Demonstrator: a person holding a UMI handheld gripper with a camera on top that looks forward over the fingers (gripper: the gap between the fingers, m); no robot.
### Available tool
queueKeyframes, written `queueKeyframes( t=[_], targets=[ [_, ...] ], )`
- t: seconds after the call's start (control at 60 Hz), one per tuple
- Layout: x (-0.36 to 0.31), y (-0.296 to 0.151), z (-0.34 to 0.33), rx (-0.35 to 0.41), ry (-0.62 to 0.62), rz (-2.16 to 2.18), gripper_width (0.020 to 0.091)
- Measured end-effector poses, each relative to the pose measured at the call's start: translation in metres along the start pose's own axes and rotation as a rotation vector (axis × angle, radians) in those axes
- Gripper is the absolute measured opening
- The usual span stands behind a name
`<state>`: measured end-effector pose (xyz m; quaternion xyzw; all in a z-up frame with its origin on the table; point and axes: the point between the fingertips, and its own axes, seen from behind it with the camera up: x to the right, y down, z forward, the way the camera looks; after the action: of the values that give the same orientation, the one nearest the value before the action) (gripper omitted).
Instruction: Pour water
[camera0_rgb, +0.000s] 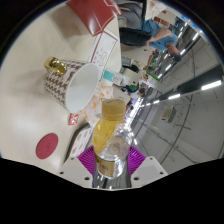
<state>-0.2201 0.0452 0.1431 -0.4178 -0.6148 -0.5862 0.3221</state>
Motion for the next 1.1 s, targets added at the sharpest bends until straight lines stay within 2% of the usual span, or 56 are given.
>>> queueKeyframes(
  t=[0.117, 0.283, 0.45, 0.55, 0.733, 0.783, 0.85, 0.95, 1.033, 1.067, 1.1],
  targets=[
    [0.006, -0.001, -0.006, 0.03, -0.061, 0.255, 0.0372],
    [0.018, 0.021, -0.017, 0.064, -0.213, 1.058, 0.0372],
    [-0.009, 0.041, -0.014, 0.013, -0.357, 1.62, 0.0374],
    [-0.038, 0.038, -0.007, -0.009, -0.403, 1.777, 0.0374],
    [-0.104, 0.019, -0.003, -0.096, -0.483, 1.916, 0.0371],
    [-0.12, 0.016, -0.007, -0.12, -0.491, 1.917, 0.0393],
    [-0.119, 0.016, -0.009, -0.097, -0.44, 1.93, 0.0391],
    [-0.121, 0.019, -0.01, -0.106, -0.424, 1.953, 0.0461],
    [-0.123, 0.019, -0.011, -0.134, -0.458, 1.973, 0.053],
    [-0.125, 0.018, -0.013, -0.149, -0.487, 1.981, 0.06],
    [-0.126, 0.017, -0.017, -0.16, -0.517, 1.986, 0.0755]
  ],
)
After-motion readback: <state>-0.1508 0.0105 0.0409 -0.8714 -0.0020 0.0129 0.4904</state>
